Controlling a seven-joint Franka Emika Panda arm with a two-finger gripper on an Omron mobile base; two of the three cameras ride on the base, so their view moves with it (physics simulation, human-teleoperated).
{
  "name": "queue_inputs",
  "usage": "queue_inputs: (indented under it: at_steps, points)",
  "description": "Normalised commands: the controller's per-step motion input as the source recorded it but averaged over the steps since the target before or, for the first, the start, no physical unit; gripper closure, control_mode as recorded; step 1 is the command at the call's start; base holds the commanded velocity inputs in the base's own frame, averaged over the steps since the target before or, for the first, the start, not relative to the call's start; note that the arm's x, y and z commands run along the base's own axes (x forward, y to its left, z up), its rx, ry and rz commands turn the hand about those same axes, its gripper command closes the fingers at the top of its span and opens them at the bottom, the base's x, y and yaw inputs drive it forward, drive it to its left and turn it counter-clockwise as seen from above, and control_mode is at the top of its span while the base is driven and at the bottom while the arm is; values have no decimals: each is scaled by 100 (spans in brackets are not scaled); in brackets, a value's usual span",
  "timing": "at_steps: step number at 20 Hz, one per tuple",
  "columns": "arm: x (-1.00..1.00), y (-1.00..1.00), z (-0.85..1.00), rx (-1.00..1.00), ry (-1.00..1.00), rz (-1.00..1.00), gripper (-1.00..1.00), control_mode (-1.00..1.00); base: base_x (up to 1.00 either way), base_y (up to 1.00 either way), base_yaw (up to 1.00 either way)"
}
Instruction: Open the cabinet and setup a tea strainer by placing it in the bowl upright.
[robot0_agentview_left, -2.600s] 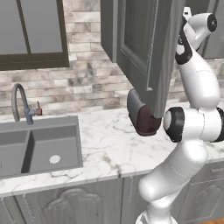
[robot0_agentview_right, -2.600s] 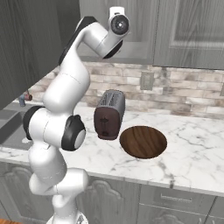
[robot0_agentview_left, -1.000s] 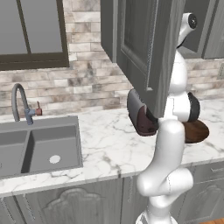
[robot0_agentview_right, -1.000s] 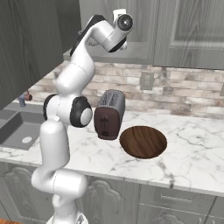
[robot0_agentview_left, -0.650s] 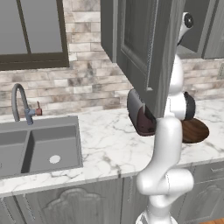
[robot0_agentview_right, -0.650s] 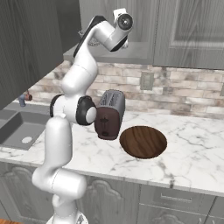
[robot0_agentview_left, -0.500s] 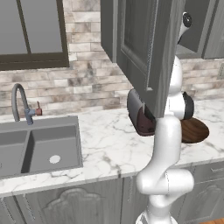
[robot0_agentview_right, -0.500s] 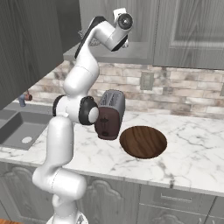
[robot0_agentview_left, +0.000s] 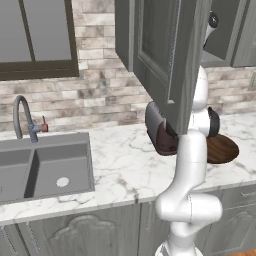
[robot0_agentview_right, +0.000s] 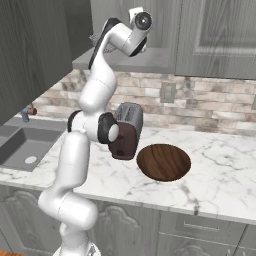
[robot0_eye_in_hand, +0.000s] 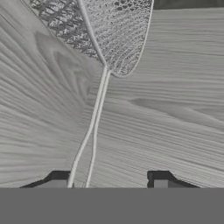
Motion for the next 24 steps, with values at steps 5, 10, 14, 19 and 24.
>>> queue_inputs:
  at_steps: [5,10,14,19,24]
  points:
    - [0,5,0,0,0,0,100,-100,0,0,0]
    - [0,5,0,0,0,0,100,-100,0,0,0]
    - [-16,0,0,0,0,-1,100,-100,0,0,0]
    - [-10,0,-4,1,-1,-11,100,-100,0,0,0]
    - [0,0,-21,19,-14,-16,100,-100,0,0,0]
